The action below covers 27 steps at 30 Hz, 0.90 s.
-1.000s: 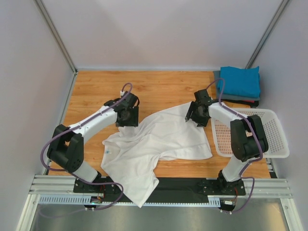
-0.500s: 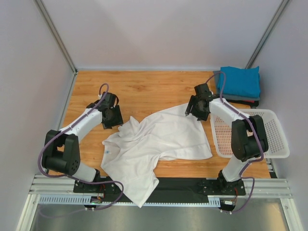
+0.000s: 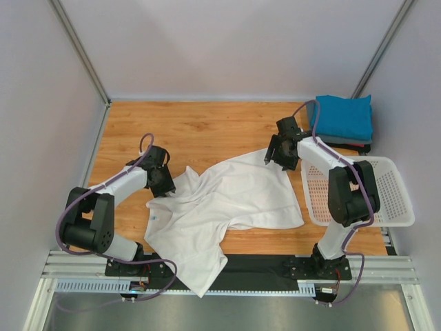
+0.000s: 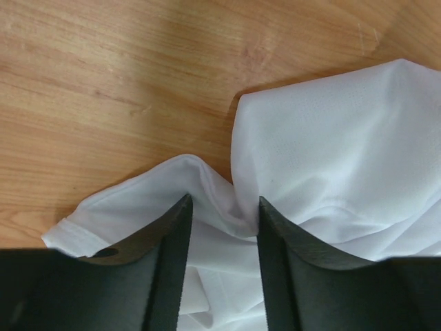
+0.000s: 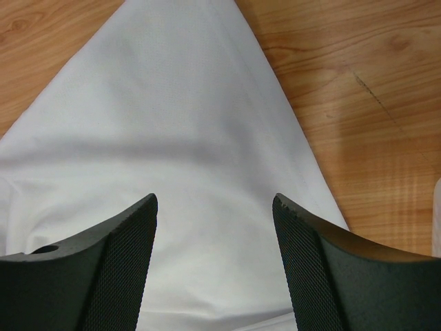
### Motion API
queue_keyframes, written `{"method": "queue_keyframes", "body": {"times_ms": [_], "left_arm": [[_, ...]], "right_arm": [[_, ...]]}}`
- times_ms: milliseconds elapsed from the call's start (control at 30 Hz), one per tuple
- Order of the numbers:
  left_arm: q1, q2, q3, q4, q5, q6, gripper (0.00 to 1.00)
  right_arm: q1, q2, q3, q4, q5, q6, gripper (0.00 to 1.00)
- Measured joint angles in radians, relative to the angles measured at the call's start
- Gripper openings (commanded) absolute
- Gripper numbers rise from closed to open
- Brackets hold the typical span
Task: Fold and stack the t-shirts
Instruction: Flatten the tshirt out
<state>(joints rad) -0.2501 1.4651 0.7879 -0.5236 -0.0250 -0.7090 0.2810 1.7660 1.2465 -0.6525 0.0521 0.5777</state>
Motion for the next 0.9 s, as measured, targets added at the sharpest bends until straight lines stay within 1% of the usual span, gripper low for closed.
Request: {"method": "queue_keyframes", "body": {"times_ms": [33, 100, 133, 200, 233, 267, 500, 700, 800, 900], "left_arm": [[0.000, 0.000, 0.000, 0.003, -0.002, 0.000, 0.43], [0.000, 0.000, 0.001, 0.017, -0.011, 0.000, 0.41], [0.000, 0.000, 0.003, 0.021, -0.016, 0.003, 0.38], [0.000, 0.000, 0.018, 0.021, -0.034, 0.011, 0.24], [0.000, 0.000, 0.031, 0.020, -0.045, 0.019, 0.03], [0.000, 0.001, 0.048, 0.020, -0.058, 0.025, 0.00], [0.000, 0.020, 0.159, 0.089, -0.184, 0.129, 0.00], [0.000, 0.023, 0.181, 0.156, -0.219, 0.216, 0.00], [0.000, -0.004, 0.149, 0.179, -0.214, 0.217, 0.00], [-0.009, -0.090, 0.036, 0.220, -0.176, 0.207, 0.00]], "right_arm": [[0.000, 0.000, 0.001, 0.000, 0.000, 0.000, 0.70], [0.000, 0.000, 0.004, -0.002, 0.000, 0.000, 0.70], [0.000, 0.000, 0.004, -0.002, 0.001, 0.000, 0.70], [0.000, 0.000, 0.004, -0.003, 0.002, 0.000, 0.70], [0.000, 0.000, 0.004, -0.003, 0.003, -0.001, 0.70], [0.000, 0.000, 0.004, -0.003, 0.003, -0.001, 0.70], [0.000, 0.006, 0.025, -0.017, 0.004, -0.003, 0.70], [0.000, 0.017, 0.056, -0.020, 0.011, -0.003, 0.70], [0.000, 0.024, 0.058, -0.020, 0.010, -0.002, 0.70], [0.000, 0.045, 0.058, -0.018, 0.004, 0.000, 0.70]]}}
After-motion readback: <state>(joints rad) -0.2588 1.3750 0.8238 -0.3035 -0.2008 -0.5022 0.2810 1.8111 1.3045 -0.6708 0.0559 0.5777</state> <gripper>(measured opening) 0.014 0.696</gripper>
